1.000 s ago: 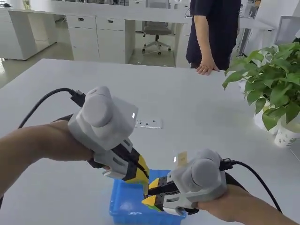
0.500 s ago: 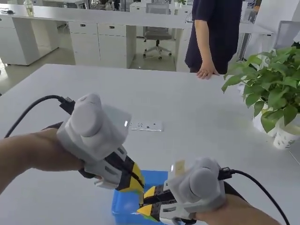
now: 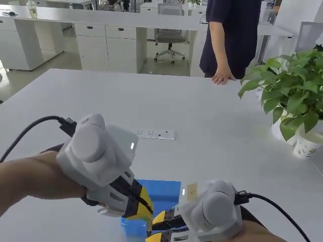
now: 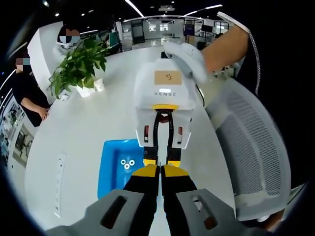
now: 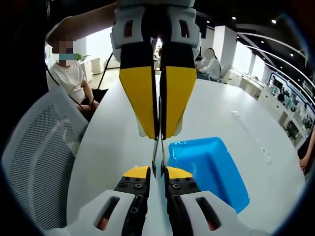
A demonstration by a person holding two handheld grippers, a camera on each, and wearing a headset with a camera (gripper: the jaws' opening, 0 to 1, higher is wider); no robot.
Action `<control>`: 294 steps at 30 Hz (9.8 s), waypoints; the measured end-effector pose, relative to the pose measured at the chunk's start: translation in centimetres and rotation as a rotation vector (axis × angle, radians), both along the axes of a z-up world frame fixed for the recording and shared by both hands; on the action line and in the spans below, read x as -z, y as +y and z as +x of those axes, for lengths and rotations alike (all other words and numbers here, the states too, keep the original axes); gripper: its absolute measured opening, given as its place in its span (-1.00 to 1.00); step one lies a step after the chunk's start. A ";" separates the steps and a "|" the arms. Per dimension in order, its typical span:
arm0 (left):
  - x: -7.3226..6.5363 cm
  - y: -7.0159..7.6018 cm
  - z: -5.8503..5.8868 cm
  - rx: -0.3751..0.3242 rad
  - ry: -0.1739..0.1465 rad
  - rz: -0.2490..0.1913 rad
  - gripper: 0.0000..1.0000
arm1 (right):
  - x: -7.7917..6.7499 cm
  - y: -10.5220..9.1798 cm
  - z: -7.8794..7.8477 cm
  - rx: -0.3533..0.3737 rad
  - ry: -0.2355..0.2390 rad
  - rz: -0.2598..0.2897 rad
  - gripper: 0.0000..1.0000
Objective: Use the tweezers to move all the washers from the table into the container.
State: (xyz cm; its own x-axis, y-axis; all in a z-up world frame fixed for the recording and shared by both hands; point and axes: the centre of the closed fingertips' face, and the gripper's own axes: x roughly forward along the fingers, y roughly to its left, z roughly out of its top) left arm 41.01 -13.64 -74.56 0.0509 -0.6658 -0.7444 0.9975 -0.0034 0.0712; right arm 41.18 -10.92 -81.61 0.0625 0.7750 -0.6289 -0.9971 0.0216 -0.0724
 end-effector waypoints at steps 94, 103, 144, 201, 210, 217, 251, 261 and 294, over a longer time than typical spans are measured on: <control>5.2 -1.1 -3.8 -0.007 0.056 0.002 -0.91 | 5.5 -0.9 -4.2 -0.035 0.067 -0.052 -0.78; 5.2 -0.9 -3.8 -0.012 0.057 0.004 -0.91 | 5.5 -0.8 -4.2 -0.027 0.076 -0.061 -0.81; 2.3 -1.0 -3.9 0.014 0.049 -0.002 -0.91 | 2.5 -1.0 -4.3 -0.032 0.041 -0.046 -0.82; -2.8 -1.3 3.7 0.044 -0.058 0.008 -0.91 | -2.6 -1.1 4.4 0.026 -0.056 0.014 -0.82; -1.7 -1.2 5.1 0.046 -0.062 0.006 -0.91 | -1.5 -1.1 5.7 0.032 -0.050 0.002 -0.82; -0.3 -1.4 6.2 0.043 -0.051 0.009 -0.91 | -0.2 -1.2 6.6 0.034 -0.038 -0.012 -0.81; 4.4 -2.4 7.6 0.045 -0.008 0.011 -0.91 | 4.9 -2.2 7.7 0.002 0.013 -0.128 -0.80; 4.6 -2.4 7.7 0.043 -0.006 0.009 -0.91 | 5.1 -2.4 7.8 -0.003 0.009 -0.138 -0.78; 0.9 -1.7 6.0 0.027 -0.034 -0.005 -0.91 | 1.3 -2.2 6.3 -0.006 -0.039 -0.094 -0.79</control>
State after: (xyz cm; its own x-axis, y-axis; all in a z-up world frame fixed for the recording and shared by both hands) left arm 46.97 -15.37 -75.42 0.0583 -0.6709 -0.7393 0.9940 -0.0299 0.1055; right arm 47.50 -13.13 -82.89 0.0835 0.7133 -0.6958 -0.9937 0.0069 -0.1122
